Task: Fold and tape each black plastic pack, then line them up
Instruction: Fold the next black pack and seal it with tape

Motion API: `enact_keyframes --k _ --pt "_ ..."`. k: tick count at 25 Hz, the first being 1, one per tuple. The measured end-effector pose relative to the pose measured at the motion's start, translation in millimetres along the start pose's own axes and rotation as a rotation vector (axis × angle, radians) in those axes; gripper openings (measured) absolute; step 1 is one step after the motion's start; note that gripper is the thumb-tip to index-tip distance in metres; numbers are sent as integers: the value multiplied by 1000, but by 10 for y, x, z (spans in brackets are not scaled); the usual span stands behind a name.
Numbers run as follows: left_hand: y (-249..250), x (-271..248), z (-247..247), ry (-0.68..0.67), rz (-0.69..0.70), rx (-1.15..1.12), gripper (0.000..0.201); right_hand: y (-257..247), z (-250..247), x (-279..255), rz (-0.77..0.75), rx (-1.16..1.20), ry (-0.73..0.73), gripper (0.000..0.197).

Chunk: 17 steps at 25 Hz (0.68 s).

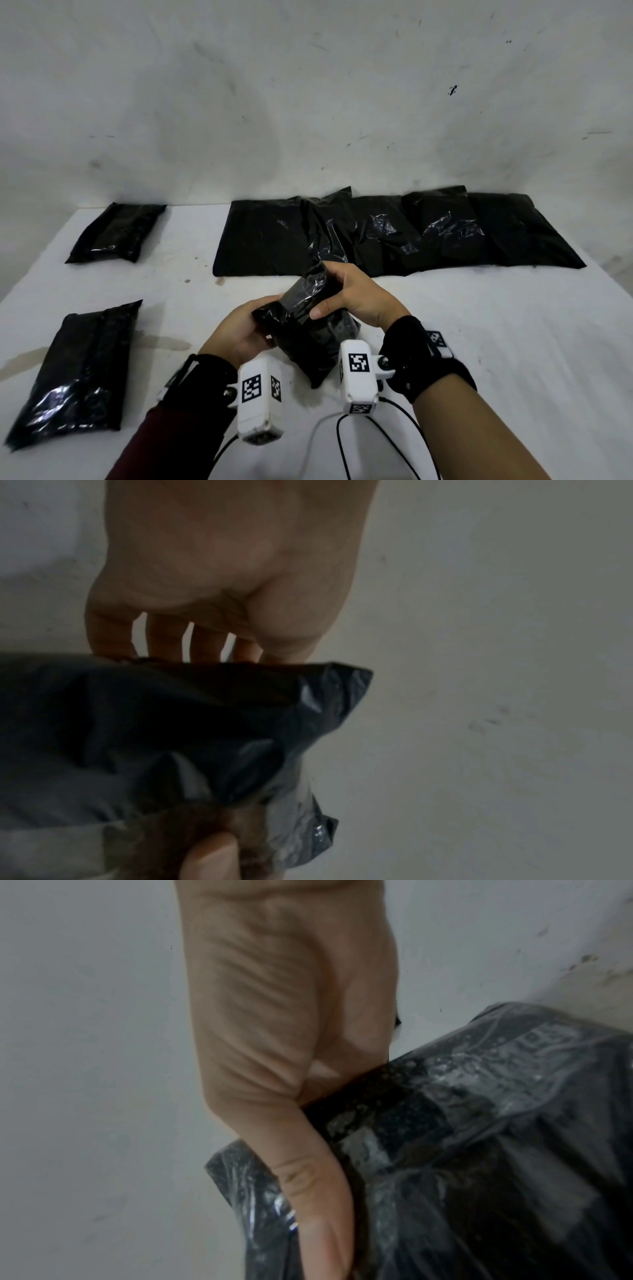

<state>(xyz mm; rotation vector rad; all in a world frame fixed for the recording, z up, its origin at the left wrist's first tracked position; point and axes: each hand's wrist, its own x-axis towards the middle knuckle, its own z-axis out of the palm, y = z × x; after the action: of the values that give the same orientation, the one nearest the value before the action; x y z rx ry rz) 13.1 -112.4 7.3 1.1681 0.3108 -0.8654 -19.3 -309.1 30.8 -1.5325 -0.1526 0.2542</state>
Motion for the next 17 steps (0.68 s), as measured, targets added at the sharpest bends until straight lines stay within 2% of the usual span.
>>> enact_keyframes --k 3,8,11,14,15,16,17 --pt "-62 -5 75 0 58 24 31 -3 -10 -17 4 8 -2 47" --pt "-113 -18 108 54 289 135 24 24 3 13 11 -32 38 48" --pt "-92 -101 167 -16 294 95 32 -10 4 33 31 -30 33 44" --pt "-134 -161 86 -89 253 -150 73 -46 11 97 65 -85 40 42" --pt "-173 -147 50 -86 278 -183 76 -54 24 136 73 -117 54 43" --pt "-215 -156 43 -80 314 -169 71 -47 40 192 81 -157 77 43" --pt "-271 -138 30 -45 343 -118 57 -37 68 244 95 -198 94 45"
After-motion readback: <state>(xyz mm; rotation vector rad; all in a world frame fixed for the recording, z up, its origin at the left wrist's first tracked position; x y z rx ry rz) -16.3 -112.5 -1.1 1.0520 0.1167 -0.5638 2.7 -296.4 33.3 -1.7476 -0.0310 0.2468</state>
